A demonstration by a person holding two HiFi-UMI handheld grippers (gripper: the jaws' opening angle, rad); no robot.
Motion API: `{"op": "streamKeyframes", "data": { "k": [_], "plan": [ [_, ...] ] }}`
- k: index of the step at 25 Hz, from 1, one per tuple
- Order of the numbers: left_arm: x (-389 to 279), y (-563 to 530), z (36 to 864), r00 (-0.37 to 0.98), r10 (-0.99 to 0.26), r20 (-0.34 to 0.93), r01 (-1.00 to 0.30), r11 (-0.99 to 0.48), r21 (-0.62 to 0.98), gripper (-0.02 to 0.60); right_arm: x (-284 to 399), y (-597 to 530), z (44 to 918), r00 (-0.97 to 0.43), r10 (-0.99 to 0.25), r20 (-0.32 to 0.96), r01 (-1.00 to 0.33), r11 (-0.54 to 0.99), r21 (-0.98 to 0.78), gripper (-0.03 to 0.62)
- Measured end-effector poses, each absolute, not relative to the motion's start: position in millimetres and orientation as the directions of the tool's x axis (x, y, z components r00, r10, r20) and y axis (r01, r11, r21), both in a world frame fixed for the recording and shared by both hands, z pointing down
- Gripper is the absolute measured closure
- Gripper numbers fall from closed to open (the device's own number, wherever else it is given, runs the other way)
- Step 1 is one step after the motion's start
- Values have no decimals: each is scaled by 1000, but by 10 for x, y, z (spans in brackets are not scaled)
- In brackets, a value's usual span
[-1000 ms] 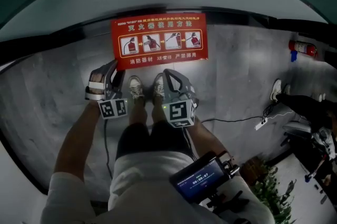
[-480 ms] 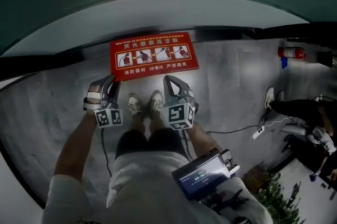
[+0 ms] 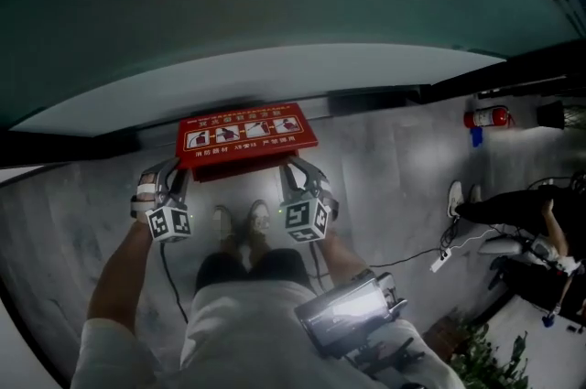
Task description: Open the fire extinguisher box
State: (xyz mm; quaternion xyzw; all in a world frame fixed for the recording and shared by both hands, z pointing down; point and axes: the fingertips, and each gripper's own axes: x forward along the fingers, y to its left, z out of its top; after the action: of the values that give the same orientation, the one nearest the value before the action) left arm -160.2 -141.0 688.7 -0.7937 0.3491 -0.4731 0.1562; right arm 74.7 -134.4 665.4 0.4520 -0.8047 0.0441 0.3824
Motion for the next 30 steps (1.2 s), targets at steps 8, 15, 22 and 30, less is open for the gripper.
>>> {"op": "streamKeyframes", "data": {
  "k": [8, 15, 22, 30],
  "plan": [
    [-1623, -1445, 6856, 280, -693, 665, -467, -703, -536, 468, 1291, -1596, 6771, -206, -711, 672, -688, 594, 418, 435],
    [-1665, -1639, 6719, 324, -698, 639, -501, -699, -510, 463, 1341, -1855, 6807, -100, -767, 633, -482, 594, 644, 404],
    [-1642, -1829, 6579, 345, -720, 602, -537, -678, -502, 457, 1357, -2136, 6598, -35, -815, 578, -455, 528, 717, 416],
    [-1673, -2101, 6450, 332, -727, 601, -566, -663, -489, 456, 1266, -2486, 6476, -48, -829, 557, -444, 517, 732, 464]
  ]
}}
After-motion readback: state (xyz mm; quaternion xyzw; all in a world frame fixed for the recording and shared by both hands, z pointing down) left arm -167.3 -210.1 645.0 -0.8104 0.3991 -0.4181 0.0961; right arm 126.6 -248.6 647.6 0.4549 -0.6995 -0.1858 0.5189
